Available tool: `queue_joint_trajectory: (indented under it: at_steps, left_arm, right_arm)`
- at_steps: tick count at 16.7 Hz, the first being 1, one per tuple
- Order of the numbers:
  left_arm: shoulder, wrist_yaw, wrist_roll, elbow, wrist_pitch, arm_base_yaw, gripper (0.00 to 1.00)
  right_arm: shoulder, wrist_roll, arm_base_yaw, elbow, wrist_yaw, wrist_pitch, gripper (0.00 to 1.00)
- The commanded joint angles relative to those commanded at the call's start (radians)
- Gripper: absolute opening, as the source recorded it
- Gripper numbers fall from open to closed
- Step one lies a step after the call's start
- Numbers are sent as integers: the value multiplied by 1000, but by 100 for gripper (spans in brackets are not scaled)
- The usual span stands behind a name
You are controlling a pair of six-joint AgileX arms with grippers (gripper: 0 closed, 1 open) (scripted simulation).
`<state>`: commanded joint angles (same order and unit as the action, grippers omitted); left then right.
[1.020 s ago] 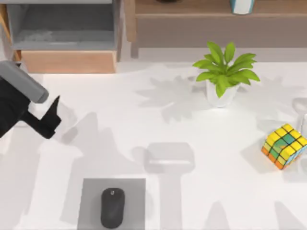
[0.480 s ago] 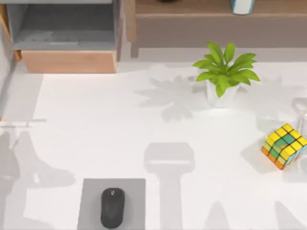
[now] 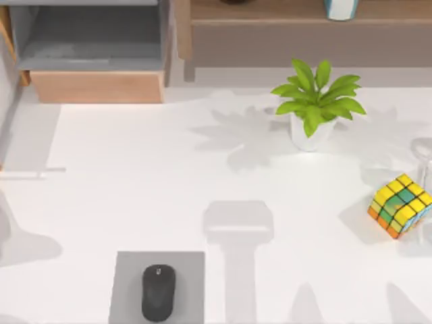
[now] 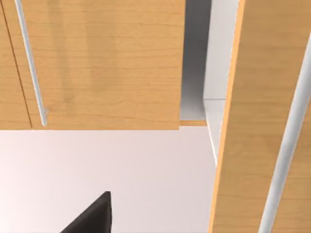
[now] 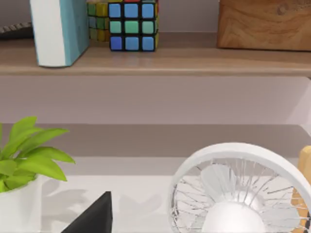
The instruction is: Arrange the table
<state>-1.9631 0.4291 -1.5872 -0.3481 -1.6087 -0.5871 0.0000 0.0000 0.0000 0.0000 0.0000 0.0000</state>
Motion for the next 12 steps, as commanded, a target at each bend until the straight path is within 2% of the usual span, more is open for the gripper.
queue_joint_trajectory:
  at_steps: [12]
  left_arm:
    - [-33, -38, 0, -94, 60, 38, 100]
  right_arm:
    - [0, 0, 0, 0, 0, 0, 100]
